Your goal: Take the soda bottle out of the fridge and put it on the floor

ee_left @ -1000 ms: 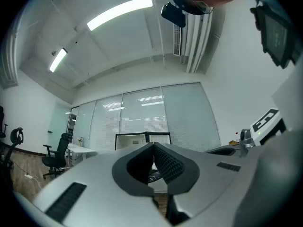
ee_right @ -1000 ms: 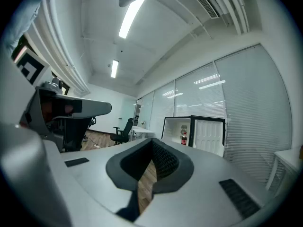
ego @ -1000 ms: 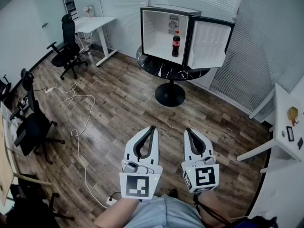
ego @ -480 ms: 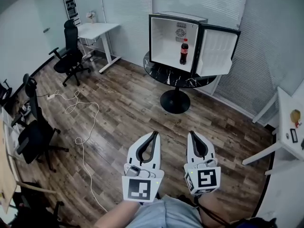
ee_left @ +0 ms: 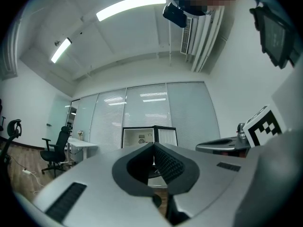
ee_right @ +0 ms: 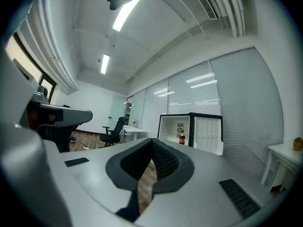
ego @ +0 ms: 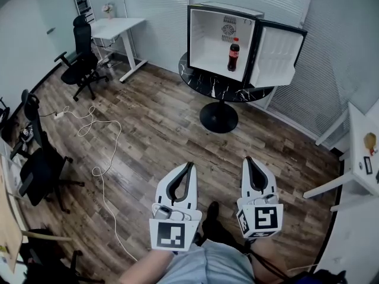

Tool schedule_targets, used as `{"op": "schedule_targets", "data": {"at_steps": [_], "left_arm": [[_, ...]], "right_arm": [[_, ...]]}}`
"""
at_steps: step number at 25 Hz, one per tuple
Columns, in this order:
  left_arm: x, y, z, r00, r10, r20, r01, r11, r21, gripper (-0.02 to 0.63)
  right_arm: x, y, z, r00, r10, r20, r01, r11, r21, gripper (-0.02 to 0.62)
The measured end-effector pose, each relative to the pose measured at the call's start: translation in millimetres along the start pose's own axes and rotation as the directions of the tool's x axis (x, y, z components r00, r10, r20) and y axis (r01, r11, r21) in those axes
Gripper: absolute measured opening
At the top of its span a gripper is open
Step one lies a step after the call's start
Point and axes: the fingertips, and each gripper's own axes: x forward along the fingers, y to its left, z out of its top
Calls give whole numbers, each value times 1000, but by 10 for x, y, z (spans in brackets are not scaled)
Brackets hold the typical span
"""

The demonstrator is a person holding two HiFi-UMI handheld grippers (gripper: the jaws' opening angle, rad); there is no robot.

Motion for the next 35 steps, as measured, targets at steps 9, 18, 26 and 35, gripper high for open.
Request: {"op": "schedule_targets", "data": {"at_steps": [9, 18, 26, 35], "left_arm": [[759, 259, -204, 1000, -5, -19, 5, 1000, 2, 17], [2047, 572, -446, 998, 2, -66, -1, 1000, 20, 17], [2848, 748, -477, 997, 21, -73, -18, 999, 42, 17], [3346, 1009, -622, 996, 27, -82, -25, 999, 28, 17]], "right_arm": [[754, -297, -157, 1000, -8, -14, 9, 999, 35, 14], [1980, -831, -349, 999, 25, -43, -22, 997, 74, 14], [2814, -1225, -265, 999, 50, -14, -49, 995, 82, 14], [3368, -1367, -363, 998, 49, -26, -47, 996, 79, 14]]}}
